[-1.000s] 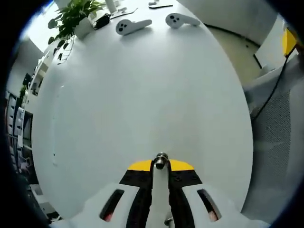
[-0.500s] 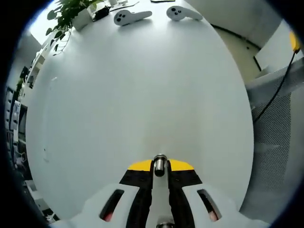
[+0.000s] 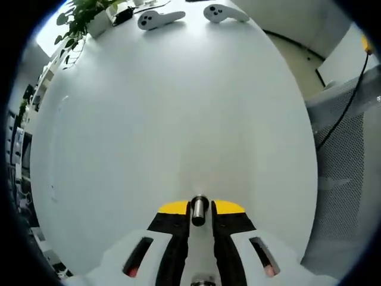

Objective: Place the washer onto the threaded stud by aligning its center hole with the stud, sliding it down to the base, and recovering from edge contact or off-axis alignment until the washer reaches the visible bottom stop.

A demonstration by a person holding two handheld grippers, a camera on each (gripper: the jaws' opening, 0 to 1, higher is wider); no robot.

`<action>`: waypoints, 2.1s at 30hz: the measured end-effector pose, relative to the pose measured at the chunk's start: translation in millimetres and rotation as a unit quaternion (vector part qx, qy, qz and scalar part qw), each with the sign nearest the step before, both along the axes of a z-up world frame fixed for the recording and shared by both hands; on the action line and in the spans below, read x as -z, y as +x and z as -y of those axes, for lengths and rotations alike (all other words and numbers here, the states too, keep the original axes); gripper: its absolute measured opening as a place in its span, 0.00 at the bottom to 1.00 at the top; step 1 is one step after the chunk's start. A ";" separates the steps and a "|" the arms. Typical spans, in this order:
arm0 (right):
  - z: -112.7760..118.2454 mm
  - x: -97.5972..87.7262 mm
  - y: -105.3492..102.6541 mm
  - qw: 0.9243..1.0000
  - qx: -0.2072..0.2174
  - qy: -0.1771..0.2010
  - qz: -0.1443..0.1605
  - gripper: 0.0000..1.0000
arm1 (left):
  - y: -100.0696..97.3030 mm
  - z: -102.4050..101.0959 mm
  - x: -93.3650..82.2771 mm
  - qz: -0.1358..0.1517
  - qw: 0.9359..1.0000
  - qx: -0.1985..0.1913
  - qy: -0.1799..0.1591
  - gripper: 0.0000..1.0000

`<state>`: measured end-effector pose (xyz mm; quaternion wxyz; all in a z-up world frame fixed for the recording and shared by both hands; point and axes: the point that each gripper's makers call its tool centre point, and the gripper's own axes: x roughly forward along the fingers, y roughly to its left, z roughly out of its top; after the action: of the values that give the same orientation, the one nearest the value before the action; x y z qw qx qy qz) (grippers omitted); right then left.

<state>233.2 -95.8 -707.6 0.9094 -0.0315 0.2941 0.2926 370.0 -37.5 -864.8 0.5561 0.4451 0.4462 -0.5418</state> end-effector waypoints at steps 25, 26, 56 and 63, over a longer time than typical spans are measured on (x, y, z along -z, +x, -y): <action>-4.0 -0.5 -1.5 1.000 -0.014 -0.011 0.004 0.44 | -15.5 -14.8 -97.5 0.078 0.970 -0.139 -0.184 0.25; -4.1 -0.3 -1.6 1.000 -0.015 -0.011 0.003 0.44 | -17.4 -16.7 -98.4 0.077 0.970 -0.140 -0.184 0.25; -4.2 -6.9 -1.2 1.000 -0.009 0.008 0.010 0.44 | -100.3 -174.4 -181.6 0.152 0.813 -0.440 -0.349 0.30; -7.5 -6.0 -2.9 1.000 -0.016 0.008 0.006 0.44 | -127.1 -187.3 -191.1 0.178 0.808 -0.439 -0.350 0.30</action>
<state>230.3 -88.2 -701.5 0.9067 -0.0306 0.2856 0.3089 242.9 149.8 -673.6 0.9227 0.0655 0.2669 -0.2703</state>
